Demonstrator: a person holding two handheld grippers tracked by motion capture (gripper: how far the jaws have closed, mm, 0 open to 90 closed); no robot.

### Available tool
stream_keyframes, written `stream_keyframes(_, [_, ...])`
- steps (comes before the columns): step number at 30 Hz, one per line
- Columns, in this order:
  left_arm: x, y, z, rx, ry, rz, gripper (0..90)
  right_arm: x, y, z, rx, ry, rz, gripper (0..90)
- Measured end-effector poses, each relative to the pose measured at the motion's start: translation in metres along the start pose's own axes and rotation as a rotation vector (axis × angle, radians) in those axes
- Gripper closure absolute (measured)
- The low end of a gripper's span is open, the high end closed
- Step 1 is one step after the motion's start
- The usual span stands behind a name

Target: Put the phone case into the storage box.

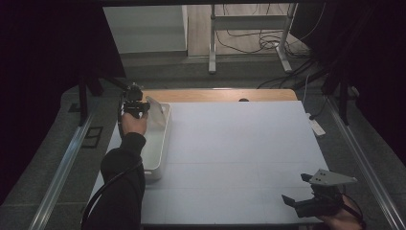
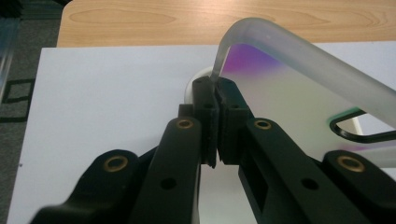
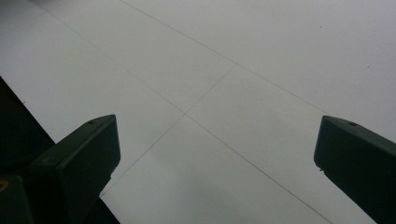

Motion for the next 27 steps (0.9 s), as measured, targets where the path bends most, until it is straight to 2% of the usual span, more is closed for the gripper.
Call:
stream_keyframes(5, [-0.0001, -0.0031, -0.0012, 0.007, 0.004, 0.014, 82.7, -0.0001, 0.0002, -0.0001, 0.001, 0.000, -0.001, 0.5])
stream_keyframes(27, [0.0022, -0.0041, -0.0055, 0.021, -0.027, 0.004, 75.5, -0.0003, 0.0002, 0.0000, 0.001, 0.002, -0.001, 0.5])
Point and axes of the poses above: each handheld gripper's, and its own axes: y roughly backward along the jaws, z roughly out of its underside, x roughly to its right, the point moved 9 cm from there along -y, roughly forward along the jaws, and after that the axes turned 5 degrees about y, right-handed, at the moved point
